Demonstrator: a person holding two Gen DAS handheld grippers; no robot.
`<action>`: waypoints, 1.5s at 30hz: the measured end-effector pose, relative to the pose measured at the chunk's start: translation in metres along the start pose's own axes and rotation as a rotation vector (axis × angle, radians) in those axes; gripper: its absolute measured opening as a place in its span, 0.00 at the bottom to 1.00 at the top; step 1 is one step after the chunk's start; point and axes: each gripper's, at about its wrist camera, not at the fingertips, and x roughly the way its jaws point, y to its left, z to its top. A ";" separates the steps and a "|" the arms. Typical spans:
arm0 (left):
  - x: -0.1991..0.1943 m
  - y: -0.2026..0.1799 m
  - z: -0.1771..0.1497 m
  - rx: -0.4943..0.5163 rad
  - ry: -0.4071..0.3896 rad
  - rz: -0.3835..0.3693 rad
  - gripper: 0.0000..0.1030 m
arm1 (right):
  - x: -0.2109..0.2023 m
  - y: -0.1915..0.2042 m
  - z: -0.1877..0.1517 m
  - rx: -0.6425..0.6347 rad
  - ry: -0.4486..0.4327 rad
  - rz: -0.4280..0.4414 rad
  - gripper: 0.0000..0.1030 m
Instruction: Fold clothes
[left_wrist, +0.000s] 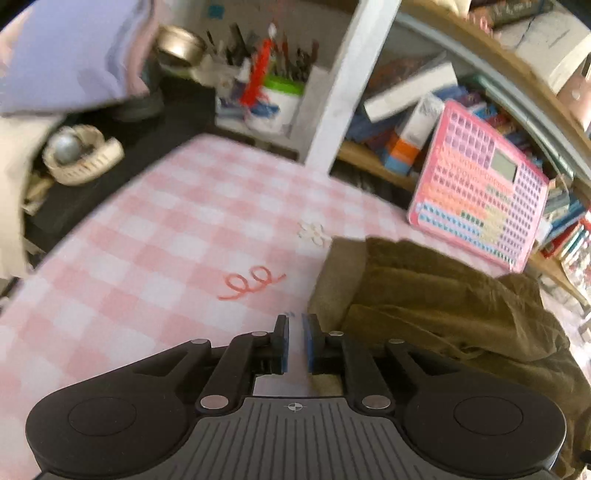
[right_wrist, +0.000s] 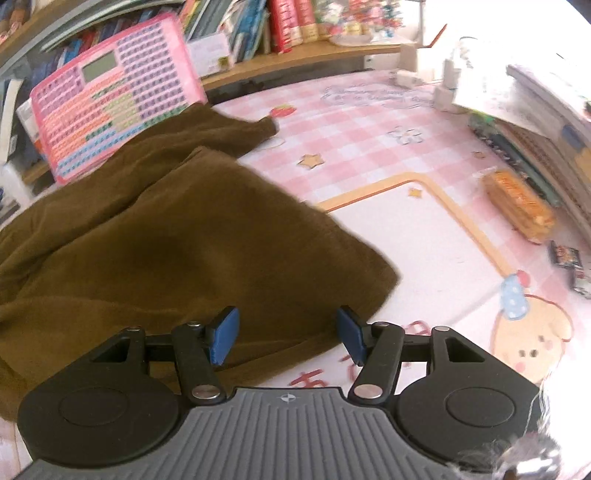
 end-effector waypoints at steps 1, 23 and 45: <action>-0.008 0.000 -0.001 -0.006 -0.014 -0.026 0.11 | -0.002 -0.005 0.001 0.016 -0.009 -0.012 0.55; -0.014 -0.028 -0.057 0.123 0.163 -0.187 0.09 | 0.002 -0.052 0.003 0.237 0.021 -0.027 0.55; -0.019 -0.041 -0.060 0.171 0.209 -0.225 0.09 | -0.096 0.001 0.031 -0.198 -0.248 -0.087 0.06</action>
